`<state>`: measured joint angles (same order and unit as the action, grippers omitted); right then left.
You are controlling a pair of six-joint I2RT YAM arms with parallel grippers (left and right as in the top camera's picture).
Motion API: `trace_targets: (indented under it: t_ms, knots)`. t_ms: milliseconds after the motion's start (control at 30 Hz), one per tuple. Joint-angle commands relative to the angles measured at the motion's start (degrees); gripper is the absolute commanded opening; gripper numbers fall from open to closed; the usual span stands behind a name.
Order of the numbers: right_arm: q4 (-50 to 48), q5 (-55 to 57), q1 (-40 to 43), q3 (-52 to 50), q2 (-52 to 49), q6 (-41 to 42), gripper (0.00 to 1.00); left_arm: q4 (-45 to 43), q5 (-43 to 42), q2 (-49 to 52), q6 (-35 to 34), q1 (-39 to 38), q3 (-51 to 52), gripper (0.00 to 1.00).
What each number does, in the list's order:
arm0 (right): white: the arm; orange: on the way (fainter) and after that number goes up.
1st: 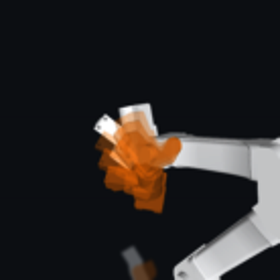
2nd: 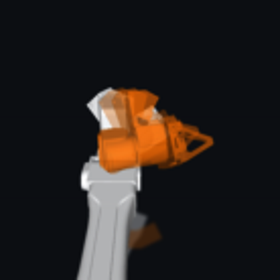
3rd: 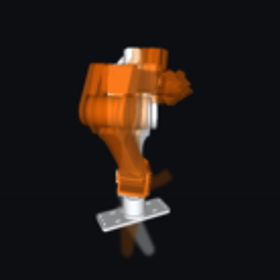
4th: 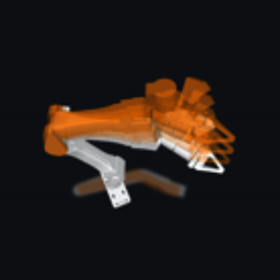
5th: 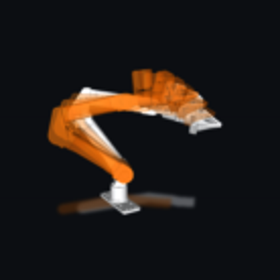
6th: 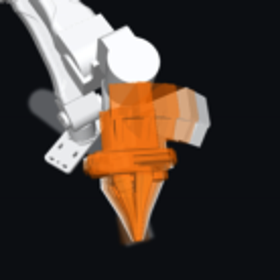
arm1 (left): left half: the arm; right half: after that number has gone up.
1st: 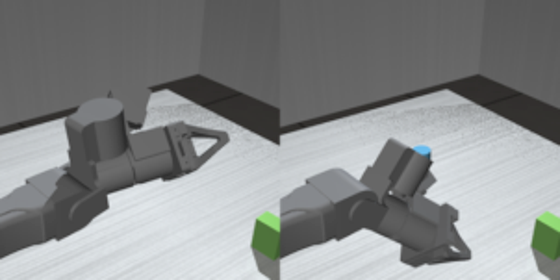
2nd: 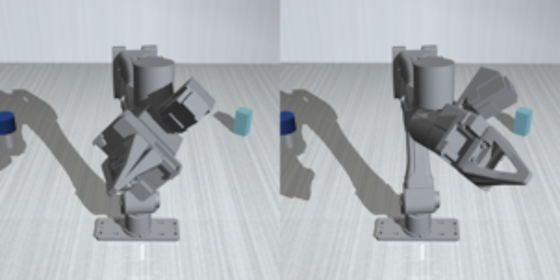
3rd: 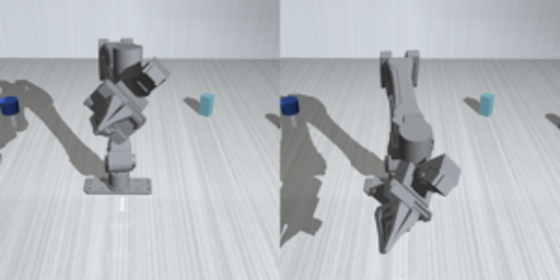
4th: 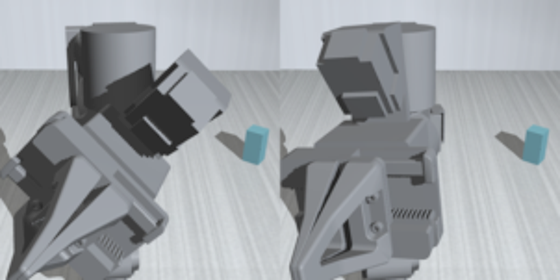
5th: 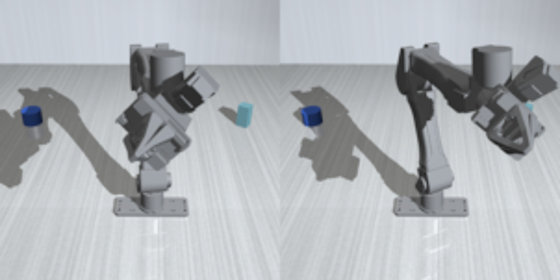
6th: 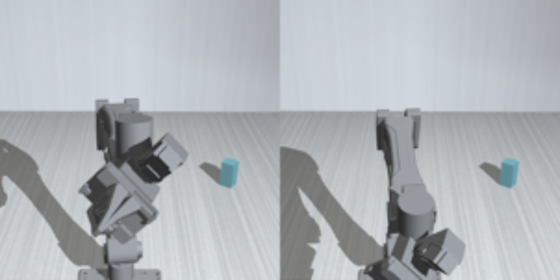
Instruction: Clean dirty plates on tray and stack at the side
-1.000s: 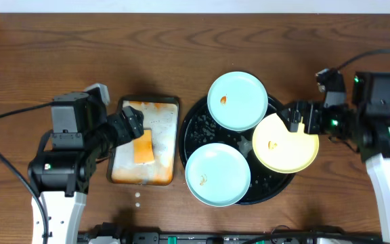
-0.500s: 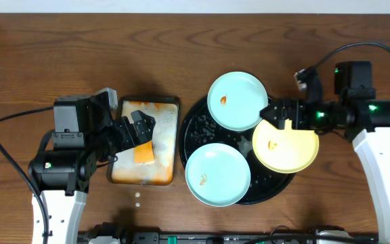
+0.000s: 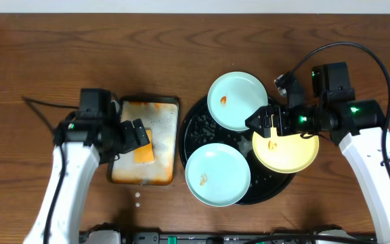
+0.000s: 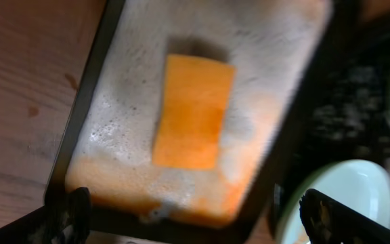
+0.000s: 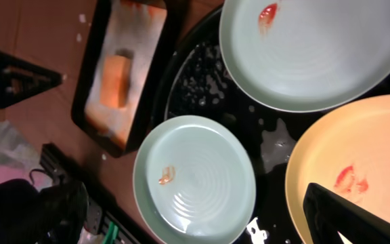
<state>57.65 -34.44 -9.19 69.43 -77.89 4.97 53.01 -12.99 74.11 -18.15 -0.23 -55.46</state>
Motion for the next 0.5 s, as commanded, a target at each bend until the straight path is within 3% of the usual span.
trace_targets:
  t_ms: [0,100,133,200,267,367,467]
  knots:
    - [0.04,1.64,-1.14,1.01,-0.15,-0.72,0.99,-0.13,1.70,4.44,0.87,-0.13,0.48,0.98]
    - [-0.04,1.64,-1.44,1.01,-0.15,-0.74,0.99,-1.97,1.70,9.29,4.96,-1.09,0.50,0.85]
    - [-0.07,1.64,-1.42,1.01,-0.15,-0.74,0.99,-2.69,1.70,10.60,5.70,-1.73,0.50,0.72]
    - [-0.20,1.95,-1.42,1.01,-0.15,-0.74,0.99,-4.76,1.75,13.31,6.14,-3.87,0.50,0.59]
    - [-0.44,2.12,-1.40,1.01,-0.15,-0.74,0.99,-6.97,4.24,15.56,6.14,-6.14,0.50,0.56]
    - [-0.59,2.08,-1.42,1.01,-0.15,-0.72,0.99,-8.15,14.93,19.06,4.70,-9.01,0.50,0.56]
    - [-0.09,2.10,-1.40,1.01,-0.15,-0.72,0.99,-8.46,17.81,22.40,0.68,-9.55,0.50,0.50]
